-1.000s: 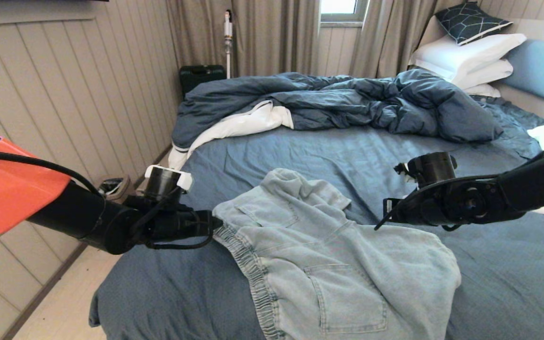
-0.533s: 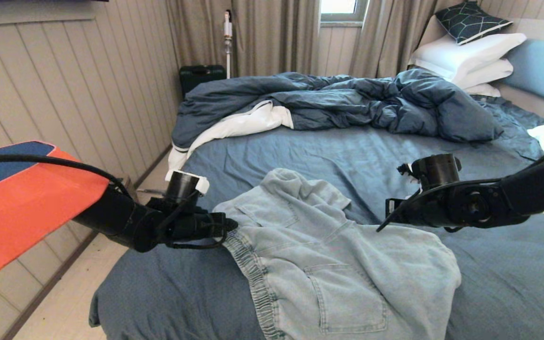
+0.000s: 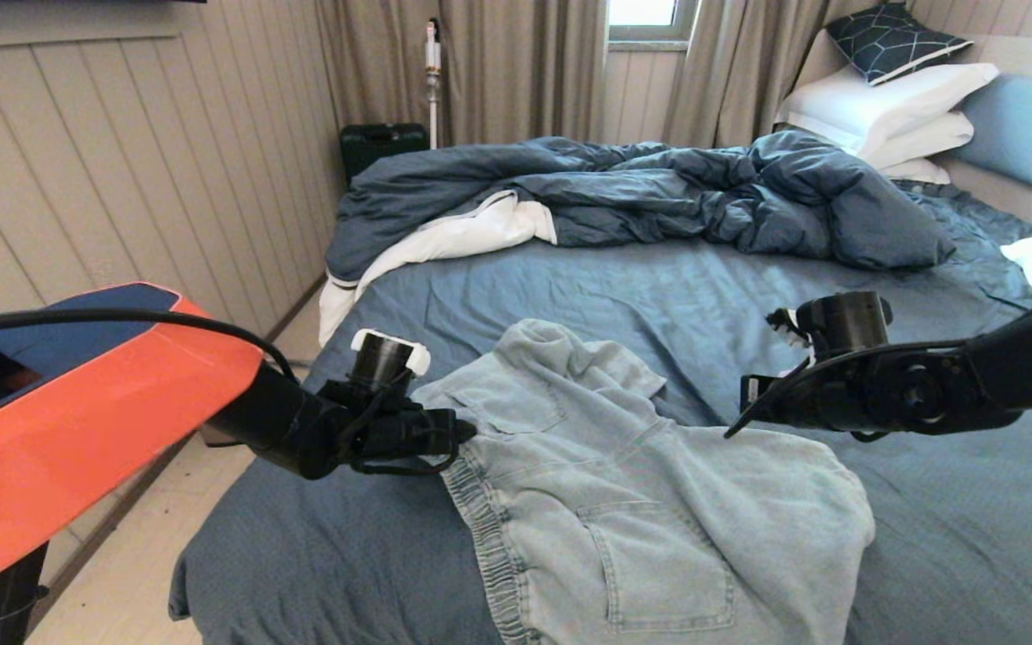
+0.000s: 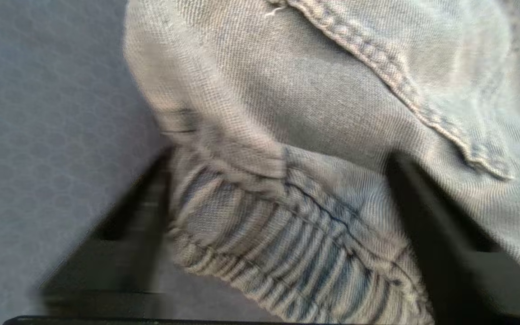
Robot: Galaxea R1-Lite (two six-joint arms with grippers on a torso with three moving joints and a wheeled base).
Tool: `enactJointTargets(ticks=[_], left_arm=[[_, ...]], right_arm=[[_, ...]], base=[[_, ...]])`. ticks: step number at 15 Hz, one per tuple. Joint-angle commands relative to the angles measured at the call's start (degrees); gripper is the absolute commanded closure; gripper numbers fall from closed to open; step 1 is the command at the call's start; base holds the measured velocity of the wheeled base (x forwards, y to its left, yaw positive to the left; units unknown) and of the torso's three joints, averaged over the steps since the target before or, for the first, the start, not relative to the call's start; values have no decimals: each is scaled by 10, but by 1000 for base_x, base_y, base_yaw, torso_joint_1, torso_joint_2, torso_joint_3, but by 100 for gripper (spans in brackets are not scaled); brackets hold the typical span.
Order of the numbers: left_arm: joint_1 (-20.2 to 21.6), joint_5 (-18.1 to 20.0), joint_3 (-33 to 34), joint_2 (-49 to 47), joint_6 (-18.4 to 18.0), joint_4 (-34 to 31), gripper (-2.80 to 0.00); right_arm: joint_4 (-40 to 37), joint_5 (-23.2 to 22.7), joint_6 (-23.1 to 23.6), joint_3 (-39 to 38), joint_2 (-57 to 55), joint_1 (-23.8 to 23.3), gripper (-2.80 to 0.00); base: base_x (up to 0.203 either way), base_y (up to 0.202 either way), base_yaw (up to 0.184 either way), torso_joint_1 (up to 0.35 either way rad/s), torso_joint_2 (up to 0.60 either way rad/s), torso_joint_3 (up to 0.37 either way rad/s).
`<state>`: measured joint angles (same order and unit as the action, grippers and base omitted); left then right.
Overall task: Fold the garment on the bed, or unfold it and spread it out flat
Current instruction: Unford the blue shorts
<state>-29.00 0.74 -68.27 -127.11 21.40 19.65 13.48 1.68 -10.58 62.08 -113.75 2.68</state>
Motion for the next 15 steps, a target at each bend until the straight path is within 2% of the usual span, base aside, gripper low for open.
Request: enactJointTargets(ticks=[1,5,8,9,12,15], left_arm=[[-4,0,-1,-12,2,2,0],[0,-9,-22,-11,0,6,0],[24,-34,-85,-18,-8,-1,0],[37,-46,-108,-27,-17,-2,0],[72,-75,-170,-48,-79,-7,0],[106,-79,-231,-70,-102,-33,0]], right_arm=[[1,0,0,-4,2,-2,0],[1,0,-1,-6,6,-1,0],[7,1,-1,-13,8,0,0],[8,1,-1,-14,10,0,0],[9,2,0,-15,10,0,0],[9,2,0,-14,6,1,0]], base=[[0,0,0,0,0,0],[0,0,0,0,0,0],[0,0,0,0,0,0],[0,0,0,0,0,0],[0,0,0,0,0,0],[0,0,0,0,0,0]])
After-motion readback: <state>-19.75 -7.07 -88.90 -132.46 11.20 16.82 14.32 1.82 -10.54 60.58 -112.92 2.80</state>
